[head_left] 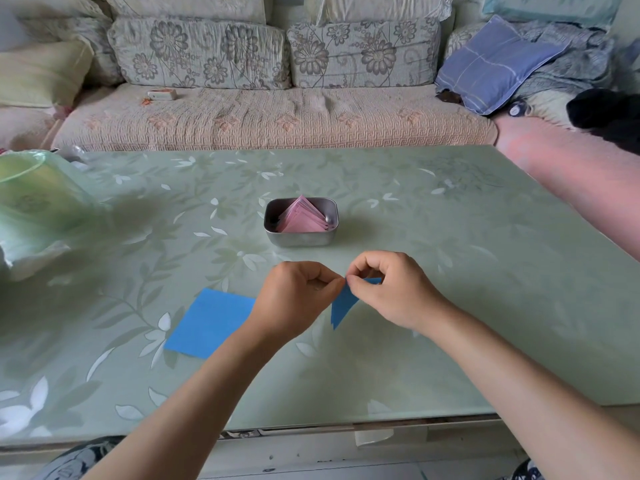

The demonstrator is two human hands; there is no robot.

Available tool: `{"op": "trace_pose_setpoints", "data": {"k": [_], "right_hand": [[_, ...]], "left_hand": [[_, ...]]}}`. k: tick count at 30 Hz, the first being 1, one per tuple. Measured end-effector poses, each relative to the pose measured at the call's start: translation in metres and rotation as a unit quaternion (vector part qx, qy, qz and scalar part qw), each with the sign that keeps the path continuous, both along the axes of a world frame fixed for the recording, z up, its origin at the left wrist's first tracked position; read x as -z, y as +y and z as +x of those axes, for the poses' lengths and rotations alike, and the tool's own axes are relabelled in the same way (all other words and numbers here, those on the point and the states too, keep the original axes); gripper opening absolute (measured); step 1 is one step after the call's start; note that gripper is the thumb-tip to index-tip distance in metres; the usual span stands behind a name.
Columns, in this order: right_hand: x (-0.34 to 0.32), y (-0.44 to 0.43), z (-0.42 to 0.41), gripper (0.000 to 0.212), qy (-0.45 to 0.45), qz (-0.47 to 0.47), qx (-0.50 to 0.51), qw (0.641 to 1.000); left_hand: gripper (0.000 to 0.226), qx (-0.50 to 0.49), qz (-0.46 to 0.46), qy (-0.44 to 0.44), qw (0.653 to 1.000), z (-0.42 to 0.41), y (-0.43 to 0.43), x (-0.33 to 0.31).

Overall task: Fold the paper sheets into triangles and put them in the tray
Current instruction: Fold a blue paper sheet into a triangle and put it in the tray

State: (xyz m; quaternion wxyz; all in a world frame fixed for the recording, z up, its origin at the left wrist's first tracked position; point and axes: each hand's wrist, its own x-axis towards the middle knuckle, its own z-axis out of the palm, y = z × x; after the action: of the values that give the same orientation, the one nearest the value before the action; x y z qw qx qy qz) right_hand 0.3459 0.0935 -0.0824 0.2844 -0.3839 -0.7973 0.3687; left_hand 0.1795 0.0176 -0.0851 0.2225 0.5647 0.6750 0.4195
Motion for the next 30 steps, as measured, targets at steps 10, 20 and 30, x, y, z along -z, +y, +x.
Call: {"op": "trace_pose_setpoints", "data": {"k": [10, 20, 30], "right_hand": [[-0.003, 0.007, 0.008, 0.01, -0.075, 0.078, 0.008, 0.994], [0.0, 0.022, 0.019, 0.014, -0.078, 0.088, 0.053, 0.992], [0.005, 0.013, 0.004, 0.014, -0.021, 0.05, -0.008, 0.999]], "left_hand": [[0.024, 0.027, 0.019, 0.056, 0.998, -0.009, -0.002, -0.006], [0.017, -0.009, 0.024, 0.081, 0.996, -0.035, -0.004, -0.013], [0.027, 0.03, 0.047, 0.071, 0.996, -0.027, -0.007, -0.011]]}}
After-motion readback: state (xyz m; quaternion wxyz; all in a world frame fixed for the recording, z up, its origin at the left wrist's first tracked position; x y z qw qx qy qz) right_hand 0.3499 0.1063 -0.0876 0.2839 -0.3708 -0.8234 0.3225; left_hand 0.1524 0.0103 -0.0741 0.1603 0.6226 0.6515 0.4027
